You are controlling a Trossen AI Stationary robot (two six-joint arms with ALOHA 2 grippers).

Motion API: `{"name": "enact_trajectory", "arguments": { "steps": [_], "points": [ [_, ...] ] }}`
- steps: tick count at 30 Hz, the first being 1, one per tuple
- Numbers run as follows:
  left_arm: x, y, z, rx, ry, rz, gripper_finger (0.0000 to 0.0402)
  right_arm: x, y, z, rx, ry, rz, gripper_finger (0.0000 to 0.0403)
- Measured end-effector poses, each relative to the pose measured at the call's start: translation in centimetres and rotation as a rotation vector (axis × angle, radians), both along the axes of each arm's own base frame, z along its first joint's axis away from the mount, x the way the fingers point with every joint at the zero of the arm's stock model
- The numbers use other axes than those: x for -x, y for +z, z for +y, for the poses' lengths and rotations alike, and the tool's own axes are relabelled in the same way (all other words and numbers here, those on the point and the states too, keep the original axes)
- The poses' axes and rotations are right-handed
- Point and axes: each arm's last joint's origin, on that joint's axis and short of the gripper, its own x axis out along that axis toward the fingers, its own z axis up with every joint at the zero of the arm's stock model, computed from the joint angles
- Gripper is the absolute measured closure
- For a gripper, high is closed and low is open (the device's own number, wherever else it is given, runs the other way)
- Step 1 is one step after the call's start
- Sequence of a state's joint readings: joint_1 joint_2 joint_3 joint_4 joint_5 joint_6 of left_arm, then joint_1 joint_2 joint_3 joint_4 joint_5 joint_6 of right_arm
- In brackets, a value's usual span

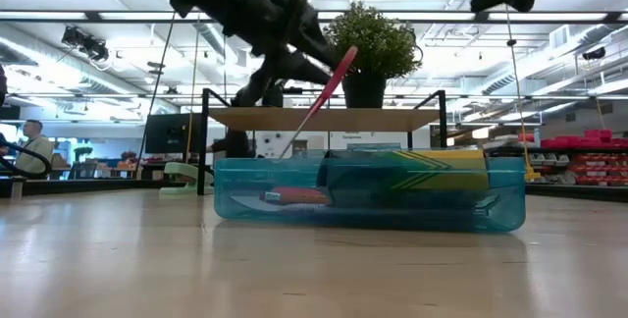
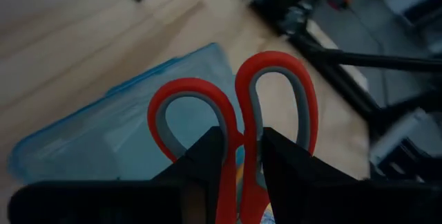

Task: Pack school essentials
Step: Put the orange scissor into the blue supply box

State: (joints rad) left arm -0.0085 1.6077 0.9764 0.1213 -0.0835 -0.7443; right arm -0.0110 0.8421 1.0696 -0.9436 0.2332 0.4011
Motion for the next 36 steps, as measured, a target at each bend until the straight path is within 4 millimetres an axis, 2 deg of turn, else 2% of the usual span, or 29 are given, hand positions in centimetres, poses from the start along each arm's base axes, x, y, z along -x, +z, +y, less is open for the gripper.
{"name": "enact_trajectory", "arguments": {
  "steps": [5, 9, 13, 17, 22, 24, 36],
  "points": [
    [-0.3, 0.6, -0.2, -0.059, -0.097, -0.037, 0.0309, 0.1, 0.6, -0.1, 0.024, -0.031, -0.020, 0.0338],
    [-1.1, 2.2, -0.4, -0.135, -0.164, -0.040, 0.0312, 0.2, 0.5, -0.1, -0.011, -0.061, -0.015, 0.0338],
    [-2.1, 3.9, -0.6, -0.243, -0.225, 0.020, 0.0310, 0.4, 0.3, -0.1, -0.040, -0.088, -0.001, 0.0338],
    [-2.8, 4.7, -0.5, -0.291, -0.266, 0.099, 0.0310, 0.4, 0.2, -0.1, -0.044, -0.091, 0.011, 0.0338],
    [-3.6, 4.5, -0.7, -0.266, -0.305, 0.161, 0.0310, 0.4, 0.2, -0.1, -0.045, -0.088, 0.019, 0.0338],
    [-4.4, 4.8, -0.9, -0.256, -0.302, 0.120, 0.0308, 0.5, 0.1, -0.1, -0.045, -0.087, 0.030, 0.0338],
    [-5.0, 3.9, -2.6, -0.183, -0.295, 0.139, 0.0309, 0.5, -0.3, 0.0, 0.009, -0.034, 0.093, 0.0338]
  ]
}}
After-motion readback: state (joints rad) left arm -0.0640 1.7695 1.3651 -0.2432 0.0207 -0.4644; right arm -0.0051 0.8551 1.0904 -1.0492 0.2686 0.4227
